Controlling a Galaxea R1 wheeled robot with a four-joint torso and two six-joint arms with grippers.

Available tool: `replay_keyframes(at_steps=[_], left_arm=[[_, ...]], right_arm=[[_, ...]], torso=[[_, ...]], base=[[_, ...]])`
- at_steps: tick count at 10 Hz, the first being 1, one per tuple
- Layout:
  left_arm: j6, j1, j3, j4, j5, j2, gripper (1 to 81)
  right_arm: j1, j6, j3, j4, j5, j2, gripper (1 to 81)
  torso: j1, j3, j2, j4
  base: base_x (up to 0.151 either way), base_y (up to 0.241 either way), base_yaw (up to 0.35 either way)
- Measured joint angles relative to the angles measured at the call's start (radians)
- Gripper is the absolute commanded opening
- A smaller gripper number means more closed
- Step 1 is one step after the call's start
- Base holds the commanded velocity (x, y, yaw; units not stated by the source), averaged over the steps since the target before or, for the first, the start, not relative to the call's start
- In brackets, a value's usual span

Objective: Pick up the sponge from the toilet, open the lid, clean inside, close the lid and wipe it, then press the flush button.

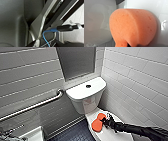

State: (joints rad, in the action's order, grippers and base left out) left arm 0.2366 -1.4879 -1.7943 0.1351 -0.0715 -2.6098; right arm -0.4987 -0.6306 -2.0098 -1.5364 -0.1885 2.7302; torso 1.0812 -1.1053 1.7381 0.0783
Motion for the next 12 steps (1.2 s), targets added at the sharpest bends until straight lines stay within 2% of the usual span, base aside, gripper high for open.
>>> replay_keyframes(at_steps=[2,7,9,12], left_arm=[[0.001,0.0,0.0,0.0,0.0,0.0,81.1],[0.001,0.0,0.0,0.0,0.0,0.0,81.1],[0.001,0.0,0.0,-0.001,0.0,0.001,81.1],[0.001,0.0,0.0,-0.001,0.0,0.003,81.1]], right_arm=[[-0.015,-0.001,0.047,0.0,0.006,-0.035,1.0],[-0.152,-0.004,0.381,0.004,-0.059,-0.241,1.0],[-0.237,-0.005,0.445,0.021,-0.061,-0.328,1.0],[-0.302,-0.005,0.52,0.027,-0.064,-0.428,1.0]], torso=[[0.0,0.0,0.0,0.0],[0.0,0.0,0.0,0.0],[0.0,0.0,0.0,0.0],[0.0,0.0,0.0,0.0]], base=[[0.0,0.0,0.0],[0.0,0.0,0.0],[0.0,0.0,0.0],[0.0,0.0,0.0]])
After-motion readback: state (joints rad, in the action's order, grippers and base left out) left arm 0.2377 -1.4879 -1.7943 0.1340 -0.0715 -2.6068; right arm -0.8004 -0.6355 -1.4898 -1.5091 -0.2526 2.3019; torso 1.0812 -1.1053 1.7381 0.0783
